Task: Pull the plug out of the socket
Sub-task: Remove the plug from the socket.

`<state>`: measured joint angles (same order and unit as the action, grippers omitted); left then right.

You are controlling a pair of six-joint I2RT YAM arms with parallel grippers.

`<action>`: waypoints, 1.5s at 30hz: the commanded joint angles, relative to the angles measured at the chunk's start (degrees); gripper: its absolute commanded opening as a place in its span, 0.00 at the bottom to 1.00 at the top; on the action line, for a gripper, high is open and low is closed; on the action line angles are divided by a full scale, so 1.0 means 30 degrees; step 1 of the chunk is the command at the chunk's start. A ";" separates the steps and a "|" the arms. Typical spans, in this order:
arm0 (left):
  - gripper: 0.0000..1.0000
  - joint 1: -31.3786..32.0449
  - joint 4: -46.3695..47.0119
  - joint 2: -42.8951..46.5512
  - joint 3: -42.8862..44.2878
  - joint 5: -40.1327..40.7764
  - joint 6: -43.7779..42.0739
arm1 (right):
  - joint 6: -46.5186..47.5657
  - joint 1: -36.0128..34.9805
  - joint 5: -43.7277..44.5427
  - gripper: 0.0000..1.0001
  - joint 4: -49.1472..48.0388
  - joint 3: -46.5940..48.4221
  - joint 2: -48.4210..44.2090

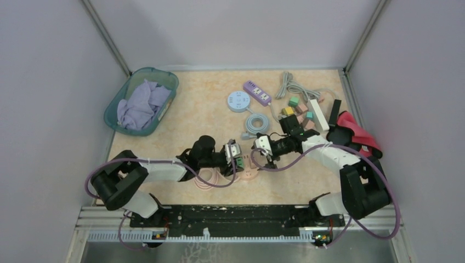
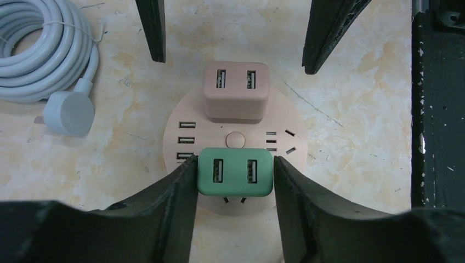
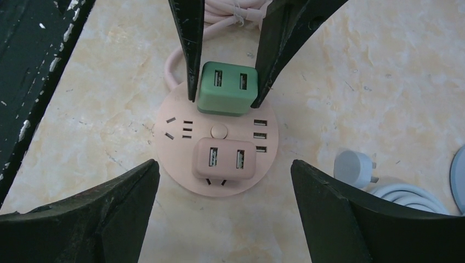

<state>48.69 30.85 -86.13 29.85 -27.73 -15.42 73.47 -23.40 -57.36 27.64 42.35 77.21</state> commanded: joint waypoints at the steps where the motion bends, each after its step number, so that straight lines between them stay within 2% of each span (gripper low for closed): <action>1: 0.60 0.0196 0.2983 0.0807 -0.1131 0.0441 0.0807 | -0.0314 -0.0600 0.0364 0.89 -0.1187 -0.0112 0.0239; 5: 0.71 0.0205 0.4320 0.1495 -0.2034 0.0803 0.1103 | -0.0570 -0.0858 0.0774 0.88 -0.1514 -0.0134 0.0439; 10: 0.79 0.0207 0.6145 0.1783 -0.3004 0.0989 0.1702 | -0.1468 -0.1146 0.1268 0.83 -0.2037 -0.0112 0.0668; 14: 0.81 0.0183 0.7219 0.1536 -0.3355 0.0440 0.1962 | -0.1876 -0.1430 0.1709 0.75 -0.2191 0.0072 0.0958; 22: 0.78 0.0179 0.9335 0.0617 -0.3927 -0.0119 0.2045 | -0.2431 -0.2056 0.2591 0.65 -0.2211 0.0463 0.1489; 35: 0.75 0.0192 0.9581 -0.0850 -0.3638 -0.0078 0.1759 | -0.2768 -0.2304 0.2979 0.48 -0.2494 0.0700 0.1628; 42: 0.68 0.0155 0.9625 -0.1382 -0.3353 -0.0118 0.1952 | -0.2698 -0.2308 0.2892 0.40 -0.2460 0.0708 0.1518; 45: 0.59 0.0178 0.9638 -0.1621 -0.3122 -0.0212 0.2125 | -0.2694 -0.2307 0.2833 0.38 -0.2388 0.0737 0.1538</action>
<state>48.88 57.04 -89.86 18.81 -26.87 -9.85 64.88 -29.63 -47.64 21.41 42.11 82.26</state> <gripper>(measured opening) 0.649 0.465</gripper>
